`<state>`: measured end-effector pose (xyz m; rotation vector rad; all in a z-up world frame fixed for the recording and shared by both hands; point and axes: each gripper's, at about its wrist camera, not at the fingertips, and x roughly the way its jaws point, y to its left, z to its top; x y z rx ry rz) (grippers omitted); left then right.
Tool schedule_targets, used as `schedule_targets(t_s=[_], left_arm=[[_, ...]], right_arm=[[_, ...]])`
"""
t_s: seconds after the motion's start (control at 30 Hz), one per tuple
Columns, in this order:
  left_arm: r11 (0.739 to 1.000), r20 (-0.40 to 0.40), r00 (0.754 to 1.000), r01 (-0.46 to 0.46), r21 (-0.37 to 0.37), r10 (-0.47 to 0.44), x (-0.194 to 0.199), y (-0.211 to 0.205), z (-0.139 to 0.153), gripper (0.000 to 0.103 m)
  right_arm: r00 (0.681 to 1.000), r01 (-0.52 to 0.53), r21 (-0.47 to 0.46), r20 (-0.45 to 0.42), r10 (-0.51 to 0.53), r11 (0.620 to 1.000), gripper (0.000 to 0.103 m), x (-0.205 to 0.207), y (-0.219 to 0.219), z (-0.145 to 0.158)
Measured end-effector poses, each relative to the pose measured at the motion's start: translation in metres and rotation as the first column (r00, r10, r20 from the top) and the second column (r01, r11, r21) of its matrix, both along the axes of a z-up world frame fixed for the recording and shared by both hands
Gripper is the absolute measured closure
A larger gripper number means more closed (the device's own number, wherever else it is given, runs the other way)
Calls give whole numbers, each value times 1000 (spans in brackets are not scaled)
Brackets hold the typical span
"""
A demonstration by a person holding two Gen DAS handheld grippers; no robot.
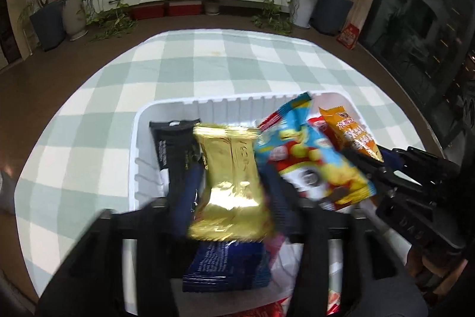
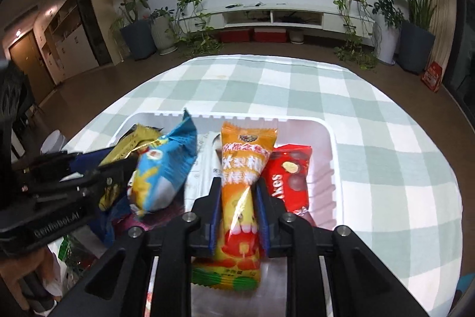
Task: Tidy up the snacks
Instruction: 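Carry the gold and orange packets over the tray and release them inside, then move both grippers back toward the pink wrapper and red candy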
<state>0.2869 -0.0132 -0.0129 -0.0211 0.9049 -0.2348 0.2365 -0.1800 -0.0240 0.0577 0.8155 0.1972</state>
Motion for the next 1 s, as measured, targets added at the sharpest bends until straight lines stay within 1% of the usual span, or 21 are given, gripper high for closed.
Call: schedule_targets(t_s=[0.03, 0.1, 0.13, 0.17, 0.2, 0.23, 0.3, 0.33, 0.37, 0.47, 0.57, 0.63, 0.7, 0.73, 0.77, 0.8, 0.83, 0.87, 0.93, 0.97, 1.0], left_arm=[[1000, 2, 1000, -5, 1, 5, -1, 2, -1, 38], [1000, 8, 1000, -11, -2, 11, -6, 6, 1, 31], [1000, 12, 1000, -11, 1, 11, -9, 8, 3, 24], [1000, 21, 1000, -8, 9, 7, -13, 10, 7, 18], [1000, 29, 1000, -4, 14, 3, -17, 12, 11, 16], [1000, 41, 999, 2, 16, -2, -23, 14, 17, 13], [1000, 55, 998, 6, 14, -7, -33, 18, 26, 10], [1000, 66, 998, 18, 3, -18, -41, 21, 31, 6], [1000, 77, 997, 26, -1, -25, -48, 22, 36, 2], [998, 125, 990, 67, 6, -67, -79, 29, 48, 0], [992, 153, 982, 103, 68, -113, -116, 34, 51, 0], [985, 149, 977, 140, 105, -155, -139, 35, 49, 0], [967, 138, 961, 222, 124, -238, -162, 35, 44, 0], [949, 121, 946, 282, 141, -300, -176, 32, 40, 0], [935, 110, 935, 319, 157, -338, -184, 30, 37, 0], [911, 86, 917, 368, 187, -389, -193, 26, 32, 0], [896, 72, 908, 391, 212, -413, -199, 21, 27, 0], [873, 55, 894, 419, 250, -445, -206, 16, 22, 0], [845, 41, 874, 456, 278, -485, -215, 10, 15, 0], [839, 39, 868, 465, 282, -495, -218, 8, 13, 0], [841, 35, 872, 460, 284, -489, -218, 7, 11, 0]], right_arm=[[1000, 1, 5, -2, -1, 1000, 73, 1, -1, -2], [1000, 2, 2, -4, -2, 1000, 68, 0, 0, -3], [1000, -2, 3, -3, 2, 1000, 65, -1, 1, -1], [1000, -7, -1, 1, 7, 1000, 57, -3, 3, 1], [1000, -10, -2, 6, 10, 1000, 49, -4, 4, 3], [1000, -16, -5, 15, 16, 1000, 45, -7, 6, 6], [999, -20, -15, 34, 21, 1000, 35, -11, 8, 11], [999, -21, -24, 46, 22, 999, 32, -14, 9, 14], [998, -21, -35, 61, 23, 999, 32, -16, 10, 17], [996, -22, -53, 90, 27, 998, 30, -25, 9, 26], [992, -24, -33, 127, 28, 999, 23, -38, 3, 39], [988, -36, 8, 148, 34, 999, 21, -49, -2, 49], [987, -55, 54, 152, 47, 997, 18, -61, -6, 57], [986, -70, 78, 156, 58, 994, 18, -68, -8, 62], [986, -81, 95, 154, 66, 992, 17, -75, -9, 65], [986, -89, 114, 149, 72, 989, 17, -83, -10, 68], [986, -97, 133, 145, 78, 986, 17, -91, -11, 69], [986, -112, 169, 139, 89, 979, 16, -103, -12, 69], [987, -128, 208, 123, 104, 970, 14, -118, -11, 65], [987, -135, 210, 112, 113, 968, 14, -127, -9, 60], [988, -136, 198, 105, 117, 971, 14, -132, -6, 55]])
